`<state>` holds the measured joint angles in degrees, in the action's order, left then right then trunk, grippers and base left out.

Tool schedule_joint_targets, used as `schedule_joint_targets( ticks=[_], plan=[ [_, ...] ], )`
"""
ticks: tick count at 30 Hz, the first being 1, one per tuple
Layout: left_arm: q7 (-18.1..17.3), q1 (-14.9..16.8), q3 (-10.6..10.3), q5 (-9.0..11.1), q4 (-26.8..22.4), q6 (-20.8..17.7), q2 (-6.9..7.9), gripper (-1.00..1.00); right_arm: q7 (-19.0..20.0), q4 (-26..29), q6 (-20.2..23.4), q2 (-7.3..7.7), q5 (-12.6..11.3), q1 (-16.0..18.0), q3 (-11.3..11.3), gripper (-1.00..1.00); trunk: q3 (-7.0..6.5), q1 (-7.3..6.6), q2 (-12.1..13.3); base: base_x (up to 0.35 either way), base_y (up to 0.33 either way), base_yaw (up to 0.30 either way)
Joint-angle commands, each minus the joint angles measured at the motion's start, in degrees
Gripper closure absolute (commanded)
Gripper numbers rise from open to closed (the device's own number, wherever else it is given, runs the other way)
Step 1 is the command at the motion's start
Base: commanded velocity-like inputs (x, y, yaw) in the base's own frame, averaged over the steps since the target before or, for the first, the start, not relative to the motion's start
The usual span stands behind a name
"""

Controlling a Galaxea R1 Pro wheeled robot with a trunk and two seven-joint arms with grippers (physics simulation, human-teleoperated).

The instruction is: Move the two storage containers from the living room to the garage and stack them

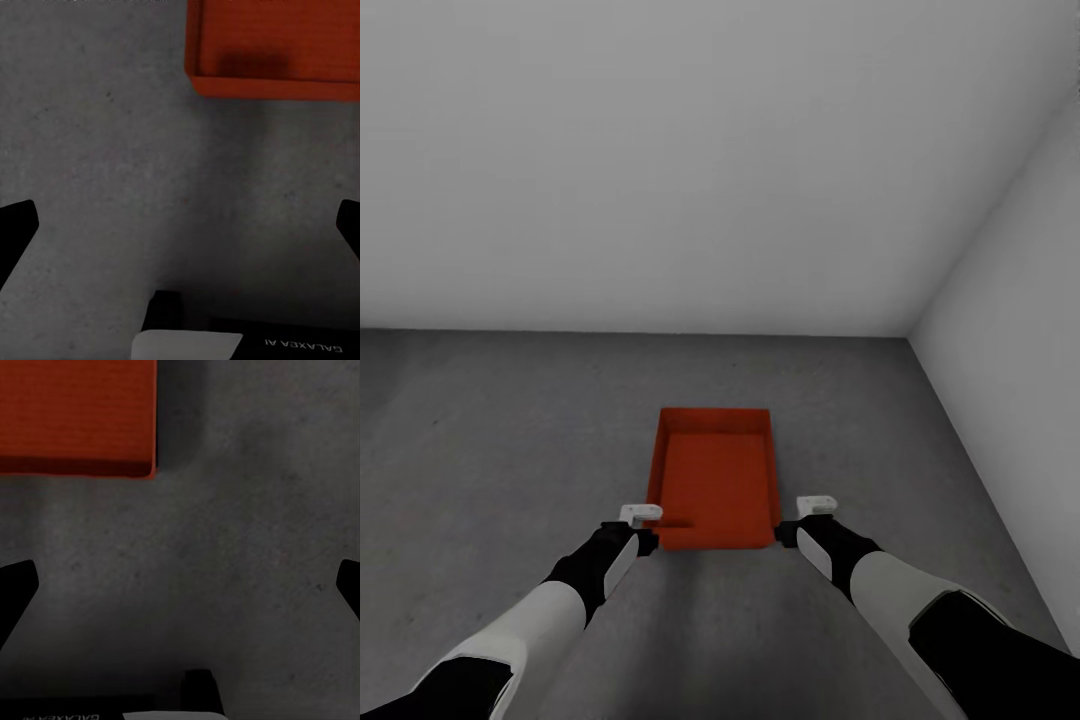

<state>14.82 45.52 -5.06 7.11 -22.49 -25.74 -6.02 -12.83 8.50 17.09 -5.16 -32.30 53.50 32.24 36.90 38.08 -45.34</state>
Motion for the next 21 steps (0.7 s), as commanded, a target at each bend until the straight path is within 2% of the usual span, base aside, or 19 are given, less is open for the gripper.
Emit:
schedule_joint_targets(
  ticks=[1,21],
  plan=[
    [0.5,0.0,-0.5,0.6,-0.1,-0.3,0.05,-1.00,-0.4,0.1,0.3,0.03,-0.5,0.0,0.5,-1.00,-0.02,0.01,0.0,-0.019,0.000,0.000],
    [0.5,0.0,-0.5,0.6,-0.1,-0.3,0.13,-1.00,-0.4,0.1,0.3,-0.03,-0.5,0.0,0.5,-1.00,-1.75,0.01,0.0,-0.002,0.000,0.000]
  ],
)
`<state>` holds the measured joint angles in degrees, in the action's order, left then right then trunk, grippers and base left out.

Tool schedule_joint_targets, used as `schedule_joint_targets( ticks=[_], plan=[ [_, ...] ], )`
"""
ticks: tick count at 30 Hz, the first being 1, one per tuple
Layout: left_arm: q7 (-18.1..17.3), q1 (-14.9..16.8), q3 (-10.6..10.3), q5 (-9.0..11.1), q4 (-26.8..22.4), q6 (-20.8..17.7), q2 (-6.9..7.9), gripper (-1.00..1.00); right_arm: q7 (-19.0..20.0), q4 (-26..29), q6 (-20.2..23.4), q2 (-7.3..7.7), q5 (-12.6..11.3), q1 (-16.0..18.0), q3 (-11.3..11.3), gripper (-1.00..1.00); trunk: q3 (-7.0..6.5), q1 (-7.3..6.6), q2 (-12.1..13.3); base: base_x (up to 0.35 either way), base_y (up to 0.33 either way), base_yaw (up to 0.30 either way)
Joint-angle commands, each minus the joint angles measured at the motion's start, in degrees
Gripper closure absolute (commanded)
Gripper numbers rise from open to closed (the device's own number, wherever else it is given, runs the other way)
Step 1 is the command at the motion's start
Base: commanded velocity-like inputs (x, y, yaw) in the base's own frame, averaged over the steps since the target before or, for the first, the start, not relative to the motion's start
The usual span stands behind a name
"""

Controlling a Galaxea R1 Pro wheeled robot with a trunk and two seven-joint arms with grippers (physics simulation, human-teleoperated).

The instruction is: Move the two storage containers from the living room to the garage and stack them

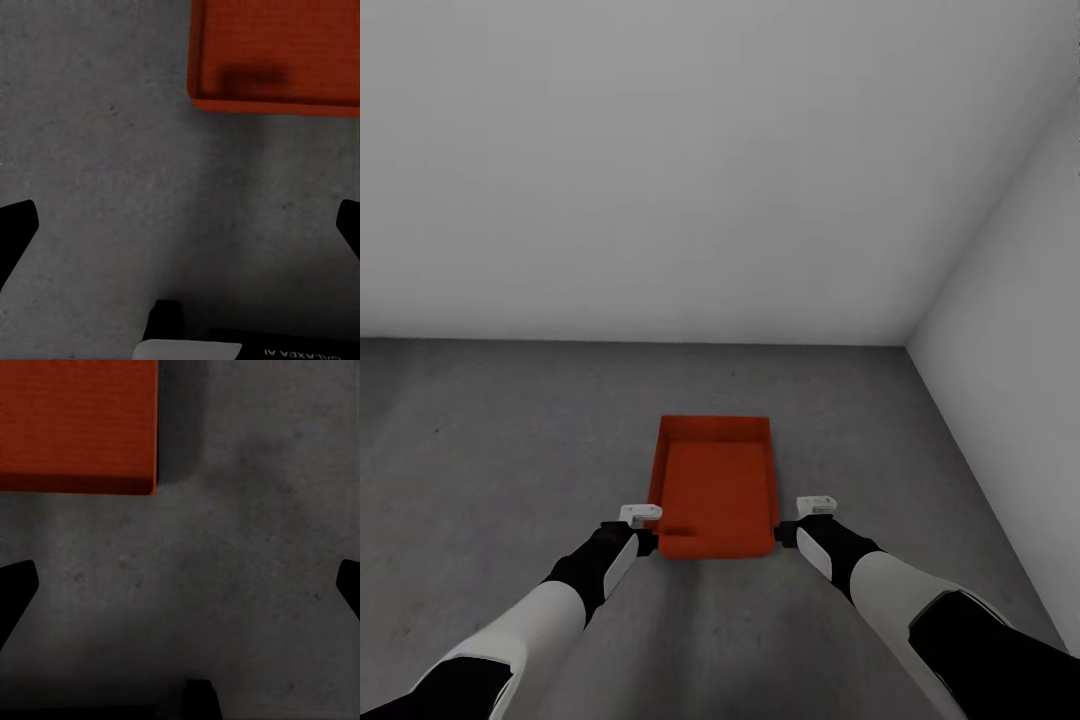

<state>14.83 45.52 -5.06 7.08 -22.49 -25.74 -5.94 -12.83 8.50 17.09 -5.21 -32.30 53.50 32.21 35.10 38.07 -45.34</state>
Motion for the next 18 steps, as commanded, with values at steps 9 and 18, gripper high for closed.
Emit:
schedule_joint_targets(
  ticks=[9,18],
  plan=[
    [0.5,0.0,-0.5,0.7,-0.1,-0.3,0.02,-1.00,-0.4,0.1,0.3,0.02,-0.5,0.0,0.5,-1.00,-0.75,0.01,0.0,0.000,0.000,0.000],
    [0.5,0.0,-0.5,0.7,-0.1,-0.3,0.02,-1.00,-0.4,0.1,0.3,0.02,-0.5,0.0,0.5,-1.00,-1.55,0.01,0.0,0.000,0.000,0.000]
  ],
)
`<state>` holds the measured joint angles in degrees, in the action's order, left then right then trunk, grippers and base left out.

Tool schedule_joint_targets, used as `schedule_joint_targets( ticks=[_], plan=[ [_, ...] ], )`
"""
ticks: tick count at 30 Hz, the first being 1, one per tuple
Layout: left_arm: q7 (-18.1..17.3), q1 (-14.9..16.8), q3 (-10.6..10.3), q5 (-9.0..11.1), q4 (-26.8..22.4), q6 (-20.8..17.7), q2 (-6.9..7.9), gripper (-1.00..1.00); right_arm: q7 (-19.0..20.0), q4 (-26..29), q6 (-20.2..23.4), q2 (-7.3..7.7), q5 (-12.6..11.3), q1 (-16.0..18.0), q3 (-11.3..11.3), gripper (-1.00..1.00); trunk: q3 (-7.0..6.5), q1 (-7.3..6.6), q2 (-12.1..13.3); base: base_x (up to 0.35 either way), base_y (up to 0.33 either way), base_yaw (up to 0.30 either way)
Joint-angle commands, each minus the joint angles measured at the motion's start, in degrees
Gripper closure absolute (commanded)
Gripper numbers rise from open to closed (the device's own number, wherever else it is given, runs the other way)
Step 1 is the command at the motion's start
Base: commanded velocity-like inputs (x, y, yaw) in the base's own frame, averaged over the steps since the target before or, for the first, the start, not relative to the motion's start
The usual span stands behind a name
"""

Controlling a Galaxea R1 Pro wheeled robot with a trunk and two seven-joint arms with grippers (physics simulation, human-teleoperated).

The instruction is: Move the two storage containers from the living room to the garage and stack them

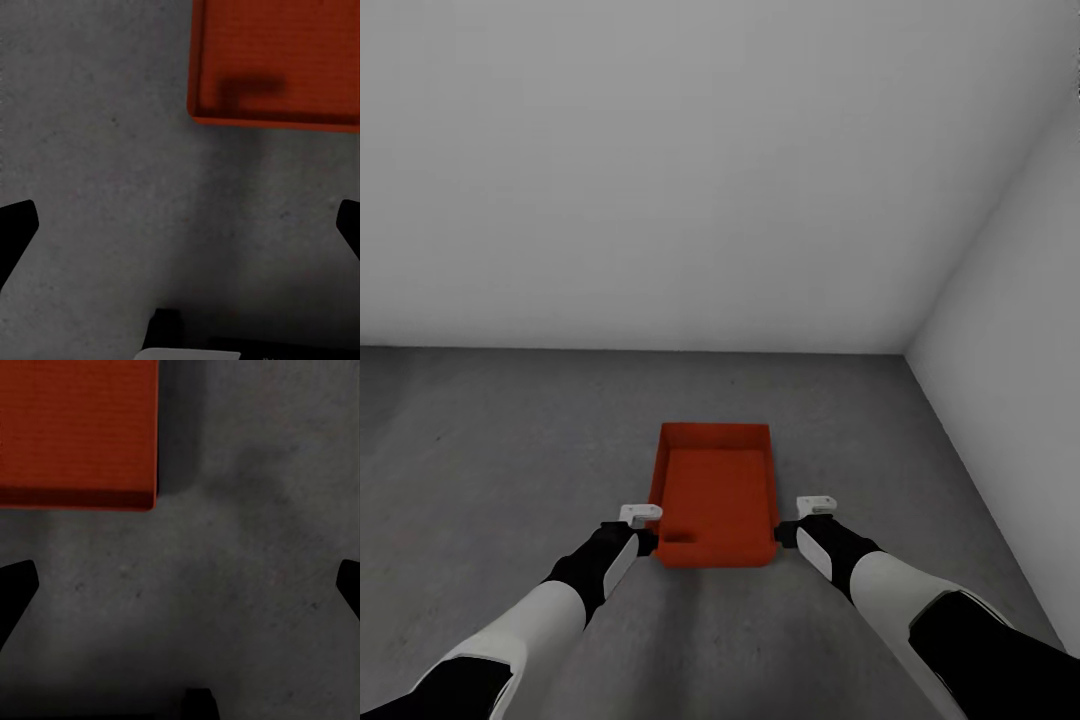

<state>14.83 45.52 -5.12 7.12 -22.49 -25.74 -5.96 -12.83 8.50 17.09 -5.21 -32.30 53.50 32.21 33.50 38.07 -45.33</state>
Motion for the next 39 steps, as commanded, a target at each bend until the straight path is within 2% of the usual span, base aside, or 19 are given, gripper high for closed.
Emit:
schedule_joint_targets(
  ticks=[1,39],
  plan=[
    [0.5,0.0,-0.5,0.6,-0.1,-0.3,0.05,-1.00,-0.4,0.1,0.3,0.02,-0.5,0.0,0.5,-1.00,-0.04,0.01,0.0,0.000,0.000,0.000],
    [0.5,0.0,-0.5,0.6,-0.1,-0.3,0.07,-1.00,-0.4,0.1,0.3,0.06,-0.5,0.0,0.5,-1.00,-3.42,0.01,0.0,0.000,0.000,0.000]
  ],
)
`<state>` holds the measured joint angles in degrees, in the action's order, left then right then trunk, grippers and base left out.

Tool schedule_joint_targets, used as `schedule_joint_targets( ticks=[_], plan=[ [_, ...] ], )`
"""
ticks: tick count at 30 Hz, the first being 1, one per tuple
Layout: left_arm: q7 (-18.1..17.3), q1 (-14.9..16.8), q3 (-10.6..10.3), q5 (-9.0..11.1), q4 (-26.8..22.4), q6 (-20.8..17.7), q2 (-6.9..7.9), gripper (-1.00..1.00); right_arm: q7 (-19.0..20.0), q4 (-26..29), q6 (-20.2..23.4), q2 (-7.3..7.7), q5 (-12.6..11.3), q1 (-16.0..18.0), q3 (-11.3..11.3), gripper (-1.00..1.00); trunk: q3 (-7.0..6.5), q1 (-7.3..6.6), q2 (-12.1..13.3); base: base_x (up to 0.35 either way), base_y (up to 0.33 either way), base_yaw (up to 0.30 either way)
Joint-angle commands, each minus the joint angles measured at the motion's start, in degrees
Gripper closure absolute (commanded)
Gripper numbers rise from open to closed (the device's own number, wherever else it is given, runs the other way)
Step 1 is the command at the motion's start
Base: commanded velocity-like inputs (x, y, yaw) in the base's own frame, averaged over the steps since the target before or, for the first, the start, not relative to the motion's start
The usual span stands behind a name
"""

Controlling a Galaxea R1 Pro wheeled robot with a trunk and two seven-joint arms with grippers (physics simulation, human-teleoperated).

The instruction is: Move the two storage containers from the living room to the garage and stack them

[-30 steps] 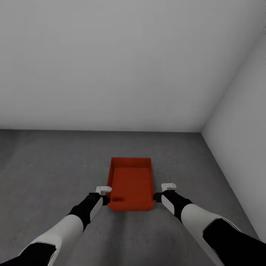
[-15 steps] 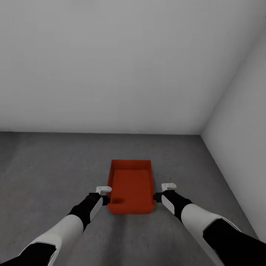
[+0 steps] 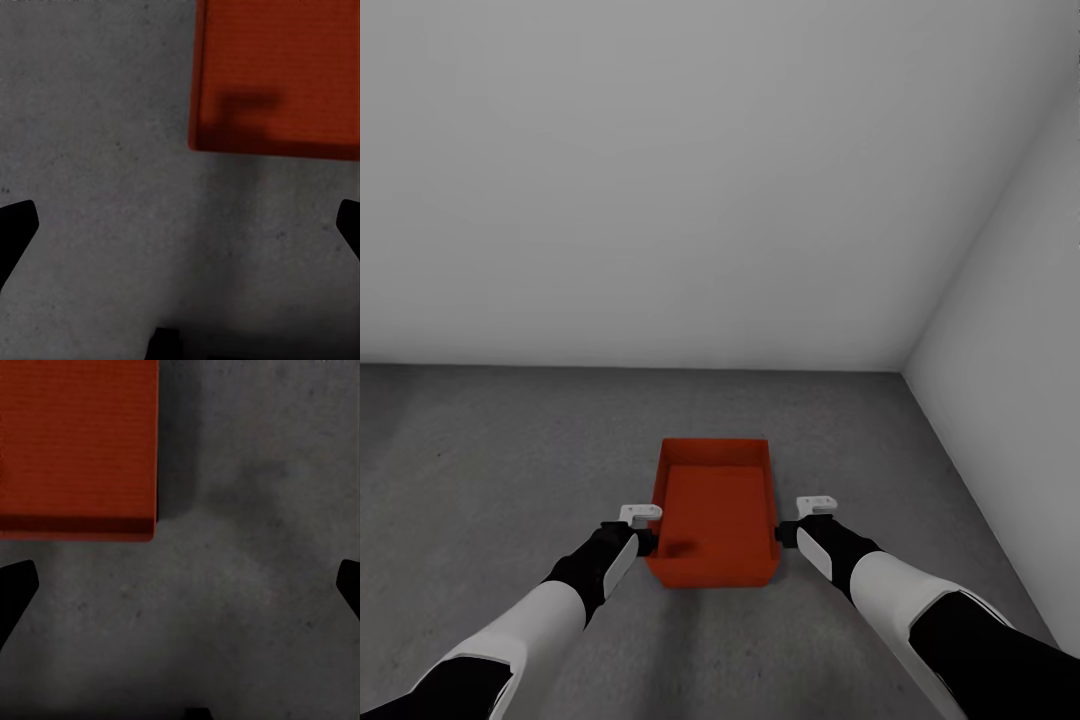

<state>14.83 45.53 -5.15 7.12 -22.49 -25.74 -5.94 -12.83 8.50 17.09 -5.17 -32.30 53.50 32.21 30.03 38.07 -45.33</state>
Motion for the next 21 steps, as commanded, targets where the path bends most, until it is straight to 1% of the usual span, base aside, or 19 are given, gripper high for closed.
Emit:
schedule_joint_targets(
  ticks=[1,21],
  plan=[
    [0.5,0.0,-0.5,0.6,-0.1,-0.3,0.05,-1.00,-0.4,0.1,0.3,0.00,-0.5,0.0,0.5,-1.00,-0.03,0.01,0.0,0.000,0.000,0.000],
    [0.4,0.0,-0.5,0.6,-0.1,-0.3,0.08,-1.00,-0.3,0.1,0.3,0.05,-0.5,0.0,0.4,-1.00,-1.81,0.01,0.0,0.000,0.000,0.000]
  ],
)
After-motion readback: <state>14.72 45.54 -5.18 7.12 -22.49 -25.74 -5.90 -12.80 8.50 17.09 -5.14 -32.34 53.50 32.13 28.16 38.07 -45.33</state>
